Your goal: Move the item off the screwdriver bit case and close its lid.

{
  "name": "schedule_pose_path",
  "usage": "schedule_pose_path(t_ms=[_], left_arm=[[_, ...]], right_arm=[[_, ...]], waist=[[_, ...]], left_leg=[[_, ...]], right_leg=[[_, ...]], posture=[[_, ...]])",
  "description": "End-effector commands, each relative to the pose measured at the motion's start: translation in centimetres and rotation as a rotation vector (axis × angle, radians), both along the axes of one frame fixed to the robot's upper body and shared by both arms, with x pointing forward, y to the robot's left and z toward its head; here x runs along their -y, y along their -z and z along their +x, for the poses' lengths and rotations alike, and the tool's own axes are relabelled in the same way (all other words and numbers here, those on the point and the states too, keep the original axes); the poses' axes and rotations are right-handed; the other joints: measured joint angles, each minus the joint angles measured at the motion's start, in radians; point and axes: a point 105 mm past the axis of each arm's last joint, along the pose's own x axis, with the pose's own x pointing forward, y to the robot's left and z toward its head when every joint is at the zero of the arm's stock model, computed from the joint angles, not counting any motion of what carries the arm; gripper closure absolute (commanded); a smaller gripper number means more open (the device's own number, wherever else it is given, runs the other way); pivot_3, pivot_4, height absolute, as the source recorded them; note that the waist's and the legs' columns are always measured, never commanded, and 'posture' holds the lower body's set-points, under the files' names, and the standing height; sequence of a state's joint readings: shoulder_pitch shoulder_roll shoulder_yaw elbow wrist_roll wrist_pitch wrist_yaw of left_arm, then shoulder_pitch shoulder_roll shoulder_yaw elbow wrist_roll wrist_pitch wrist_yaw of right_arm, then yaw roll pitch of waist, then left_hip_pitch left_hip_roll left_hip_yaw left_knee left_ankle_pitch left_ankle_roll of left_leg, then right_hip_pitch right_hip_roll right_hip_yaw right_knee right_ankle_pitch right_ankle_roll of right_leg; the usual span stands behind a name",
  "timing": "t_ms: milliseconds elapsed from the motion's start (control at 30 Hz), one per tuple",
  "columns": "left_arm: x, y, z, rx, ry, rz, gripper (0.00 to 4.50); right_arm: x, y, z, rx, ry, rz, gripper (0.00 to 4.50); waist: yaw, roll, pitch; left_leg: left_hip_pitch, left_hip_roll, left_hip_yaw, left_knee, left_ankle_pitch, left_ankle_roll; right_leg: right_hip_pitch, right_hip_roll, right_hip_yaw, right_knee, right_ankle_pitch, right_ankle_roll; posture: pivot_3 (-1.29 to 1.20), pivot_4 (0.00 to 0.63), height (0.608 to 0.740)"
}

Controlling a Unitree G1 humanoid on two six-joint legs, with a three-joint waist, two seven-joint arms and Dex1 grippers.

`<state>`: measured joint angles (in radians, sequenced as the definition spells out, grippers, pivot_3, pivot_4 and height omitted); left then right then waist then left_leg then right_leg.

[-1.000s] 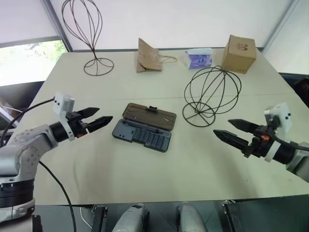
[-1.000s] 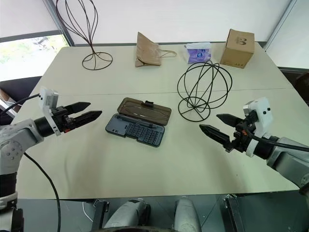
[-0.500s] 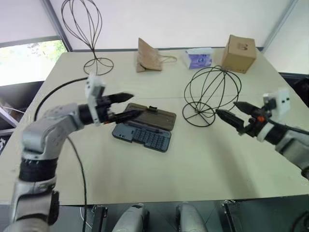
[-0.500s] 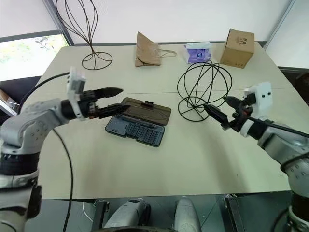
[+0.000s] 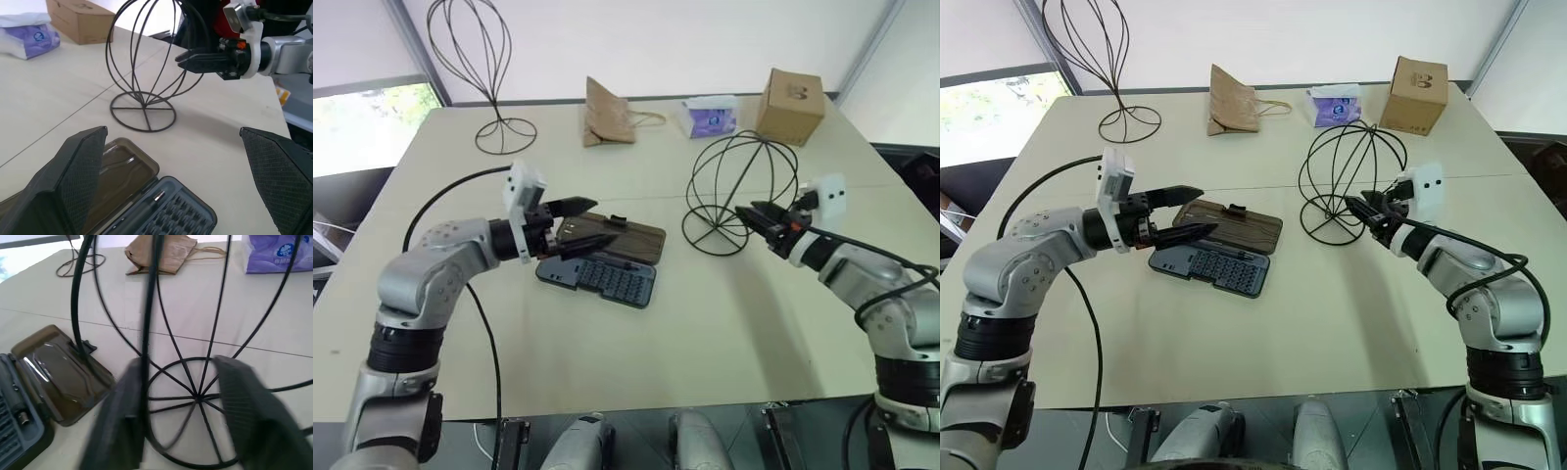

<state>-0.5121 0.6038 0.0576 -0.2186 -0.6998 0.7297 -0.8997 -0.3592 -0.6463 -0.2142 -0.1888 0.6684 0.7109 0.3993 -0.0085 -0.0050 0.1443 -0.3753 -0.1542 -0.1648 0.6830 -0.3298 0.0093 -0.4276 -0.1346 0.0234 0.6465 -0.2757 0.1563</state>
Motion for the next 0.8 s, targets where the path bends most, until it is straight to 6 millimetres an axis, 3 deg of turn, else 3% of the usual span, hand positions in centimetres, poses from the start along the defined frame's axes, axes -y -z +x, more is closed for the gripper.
schedule_pose_path(t_ms=[33, 167, 367, 800], left_arm=[[-0.4, -0.7, -0.4, 0.050, -0.022, -0.008, 0.00], [-0.4, -0.4, -0.4, 0.045, -0.033, -0.008, 0.00], [0.1, -0.1, -0.2, 0.043, -0.025, -0.013, 0.00], [1.3, 0.6, 0.1, 0.042, 0.007, -0.013, 0.00]], right_arm=[[-0.1, -1.7, 0.1, 0.068, -0.009, -0.007, 4.40], [0.3, -2.9, 0.3, 0.124, 0.020, -0.033, 4.40], [5.3, -8.3, 0.6, 0.369, 0.273, -0.150, 4.40], [11.0, -11.0, 0.3, 0.453, 0.453, -0.267, 4.40]], waist=[[-0.001, 0.000, 0.000], [-0.001, 0.000, 0.000], [0.005, 0.000, 0.000], [-0.003, 0.002, 0.001]], left_leg=[[0.000, 0.000, 0.000, 0.000, 0.000, 0.000], [0.000, 0.000, 0.000, 0.000, 0.000, 0.000], [0.000, 0.000, 0.000, 0.000, 0.000, 0.000], [0.000, 0.000, 0.001, -0.001, 0.000, 0.000]], right_leg=[[0.000, 0.000, 0.000, 0.000, 0.000, 0.000], [0.000, 0.000, 0.000, 0.000, 0.000, 0.000], [0.000, 0.000, 0.000, 0.000, 0.000, 0.000], [-0.001, 0.000, 0.000, 0.000, 0.000, 0.000]], posture=[[0.00, 0.150, 0.740], [0.00, 0.150, 0.740], [0.00, 0.150, 0.740], [0.00, 0.150, 0.740]])
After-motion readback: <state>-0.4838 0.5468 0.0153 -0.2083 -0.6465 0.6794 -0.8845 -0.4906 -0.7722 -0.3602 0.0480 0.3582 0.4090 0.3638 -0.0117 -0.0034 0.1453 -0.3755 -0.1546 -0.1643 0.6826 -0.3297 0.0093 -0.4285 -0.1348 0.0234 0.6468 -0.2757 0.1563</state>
